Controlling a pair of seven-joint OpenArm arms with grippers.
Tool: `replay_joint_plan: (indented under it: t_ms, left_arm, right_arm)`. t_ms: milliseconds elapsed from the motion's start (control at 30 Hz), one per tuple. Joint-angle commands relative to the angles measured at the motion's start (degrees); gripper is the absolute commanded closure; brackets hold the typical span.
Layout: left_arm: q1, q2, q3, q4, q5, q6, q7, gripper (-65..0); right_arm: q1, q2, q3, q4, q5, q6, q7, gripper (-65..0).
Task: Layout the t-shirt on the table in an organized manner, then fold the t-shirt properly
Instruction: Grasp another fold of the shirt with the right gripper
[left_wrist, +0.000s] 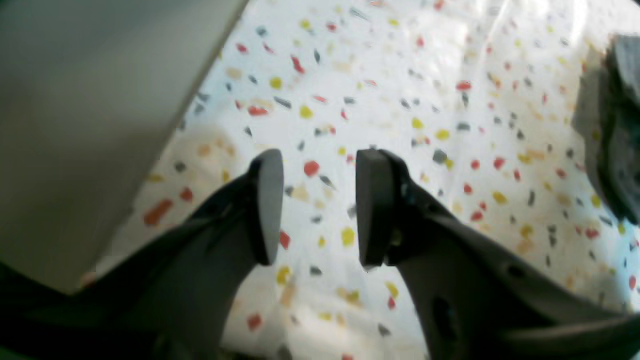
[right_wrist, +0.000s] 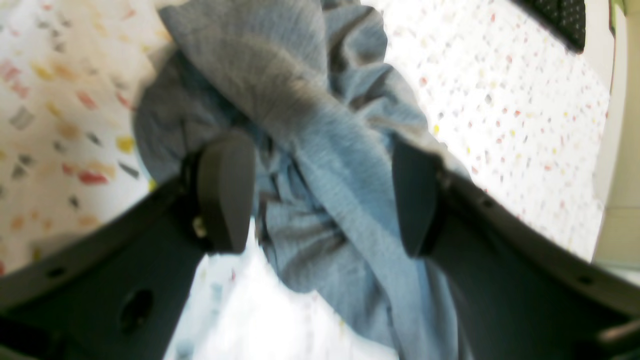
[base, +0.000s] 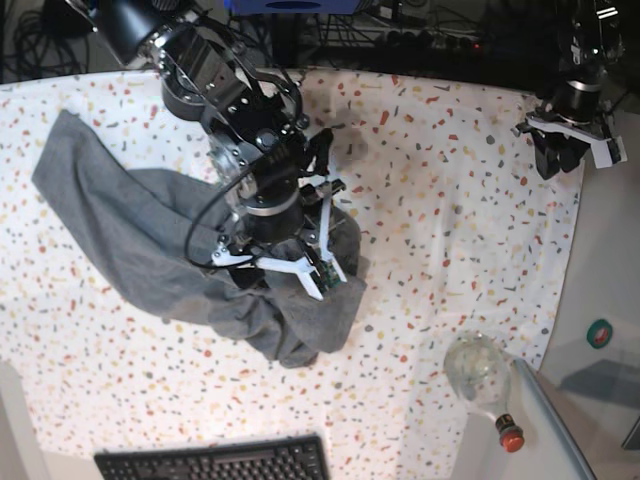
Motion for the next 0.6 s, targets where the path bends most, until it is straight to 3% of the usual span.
replay_joint_plan:
  t_ms: [0,133,467,500,567]
  left_arm:
    - [0.50,-0.98,-0.50,1.12,-0.09,0.17,-1.37,-23.0]
    - [1.12,-0.98,-0.50,1.03,-0.09,0.17,-1.55,-23.0]
    - [1.12,-0.89,-0.50,0.94,-0.09,0.17,-1.46,-23.0]
    - [1.03,-0.89,-0.50,0.94,-0.09,0.17,-1.46,-23.0]
    - [0.85,-0.89,-0.50,0.94,-0.09,0.17,-1.46,-23.0]
  right_arm:
    - [1.98,-1.13,-0.65,-1.51,-0.75,-0.30,0.77,-41.1]
    - [6.20,-4.39,-1.17,-9.60,-0.83,-0.30,0.77,-41.1]
    - [13.40,-5.00,-1.08,-24.63,-0.83,-0.39,3.93,-40.4]
    - [13.58,-5.00,-1.08,-25.60,-0.83,-0.39,4.02,-39.5]
    - [13.32,-4.91,-1.08,-25.25,-0.83,-0.39,4.37,-29.4]
